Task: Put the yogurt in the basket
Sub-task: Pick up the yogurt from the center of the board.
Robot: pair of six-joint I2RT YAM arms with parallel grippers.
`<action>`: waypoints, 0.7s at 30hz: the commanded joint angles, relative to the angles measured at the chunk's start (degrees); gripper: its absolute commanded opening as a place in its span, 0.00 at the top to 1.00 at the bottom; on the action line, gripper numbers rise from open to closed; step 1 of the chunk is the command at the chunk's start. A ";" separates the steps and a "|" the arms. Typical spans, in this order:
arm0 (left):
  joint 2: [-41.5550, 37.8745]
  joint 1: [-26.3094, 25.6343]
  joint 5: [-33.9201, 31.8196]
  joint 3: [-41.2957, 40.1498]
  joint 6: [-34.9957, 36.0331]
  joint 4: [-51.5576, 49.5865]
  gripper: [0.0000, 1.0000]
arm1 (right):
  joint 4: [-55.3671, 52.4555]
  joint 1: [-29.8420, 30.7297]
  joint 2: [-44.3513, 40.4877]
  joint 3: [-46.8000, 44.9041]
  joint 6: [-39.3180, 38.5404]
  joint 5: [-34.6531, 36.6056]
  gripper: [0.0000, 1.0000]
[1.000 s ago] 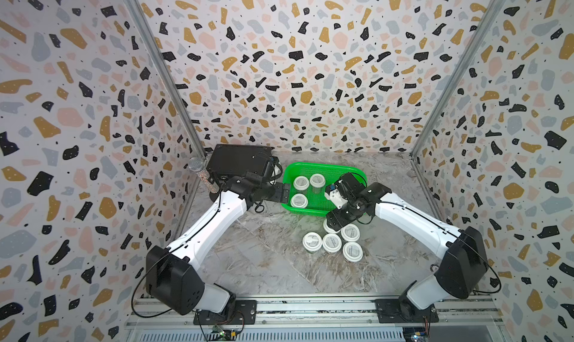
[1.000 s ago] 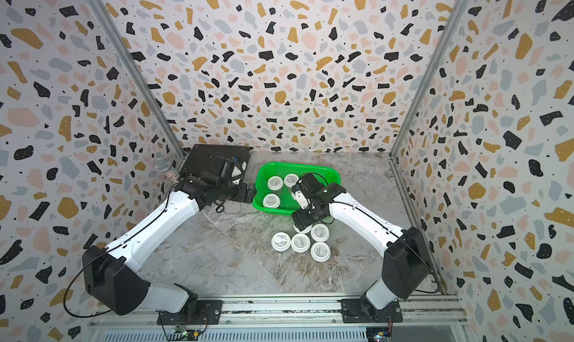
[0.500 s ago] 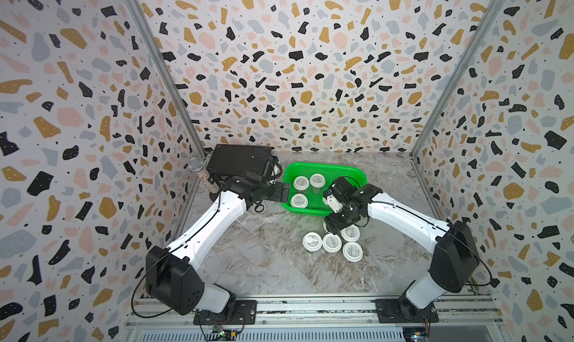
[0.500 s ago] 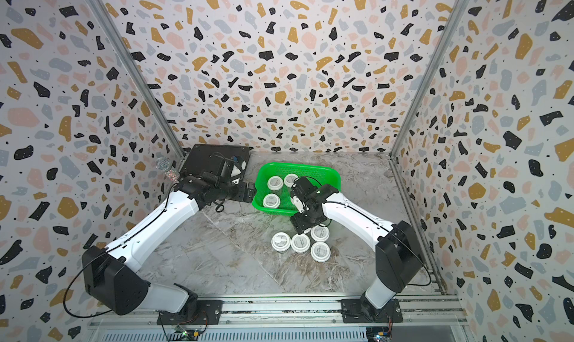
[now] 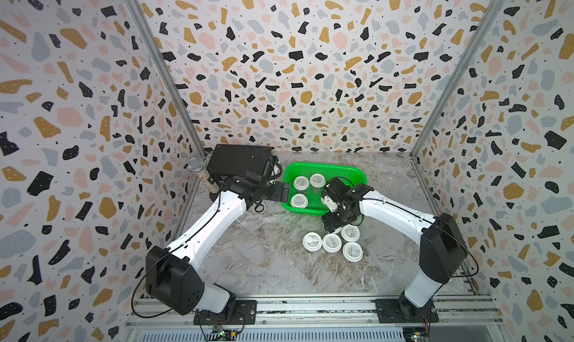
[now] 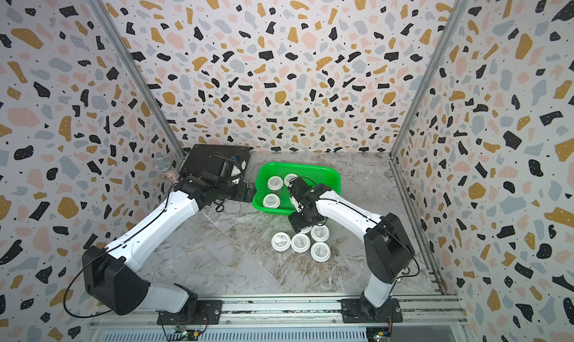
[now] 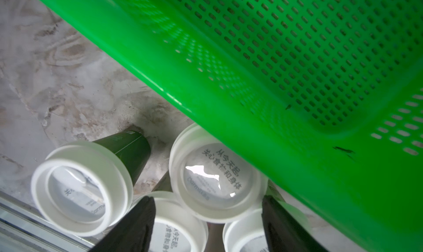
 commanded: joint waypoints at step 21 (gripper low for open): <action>-0.56 0.55 -0.56 -0.47 0.44 1.59 0.04 | -0.36 0.37 -0.18 2.23 1.29 3.91 0.20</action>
